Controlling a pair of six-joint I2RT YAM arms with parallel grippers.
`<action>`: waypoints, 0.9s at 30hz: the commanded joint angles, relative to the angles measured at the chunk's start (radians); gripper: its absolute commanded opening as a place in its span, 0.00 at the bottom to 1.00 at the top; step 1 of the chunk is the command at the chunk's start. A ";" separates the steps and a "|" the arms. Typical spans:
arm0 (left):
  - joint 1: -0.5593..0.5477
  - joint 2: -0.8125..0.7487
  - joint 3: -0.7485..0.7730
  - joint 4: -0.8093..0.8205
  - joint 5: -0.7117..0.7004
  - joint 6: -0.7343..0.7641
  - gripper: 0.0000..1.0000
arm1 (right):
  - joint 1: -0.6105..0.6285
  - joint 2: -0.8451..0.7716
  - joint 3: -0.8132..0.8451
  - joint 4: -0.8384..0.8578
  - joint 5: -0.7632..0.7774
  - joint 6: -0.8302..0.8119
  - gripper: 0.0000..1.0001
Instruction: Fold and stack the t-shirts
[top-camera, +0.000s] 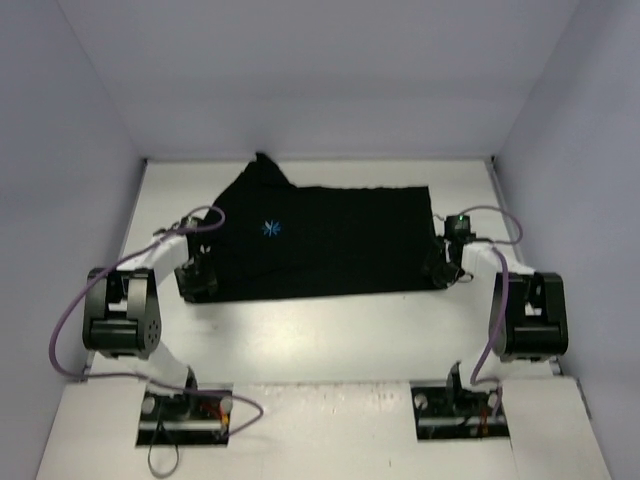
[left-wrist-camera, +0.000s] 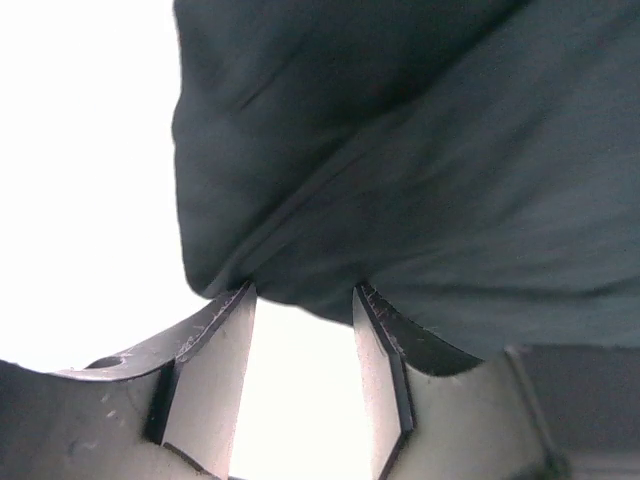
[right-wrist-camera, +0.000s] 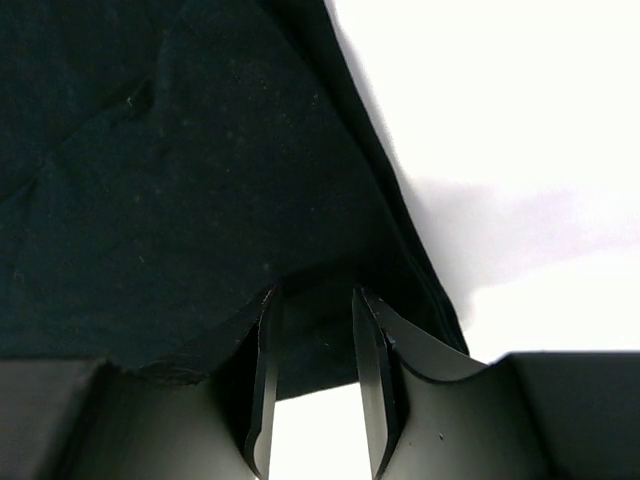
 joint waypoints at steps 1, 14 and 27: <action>0.019 -0.143 -0.019 -0.102 -0.056 0.021 0.40 | 0.007 -0.165 -0.060 -0.175 0.040 0.033 0.33; -0.128 -0.245 0.054 0.201 0.350 -0.302 0.51 | 0.081 -0.279 0.152 -0.237 0.009 0.018 0.36; -0.137 0.039 0.092 0.292 0.353 -0.379 0.49 | 0.082 -0.300 0.132 -0.237 -0.014 -0.007 0.37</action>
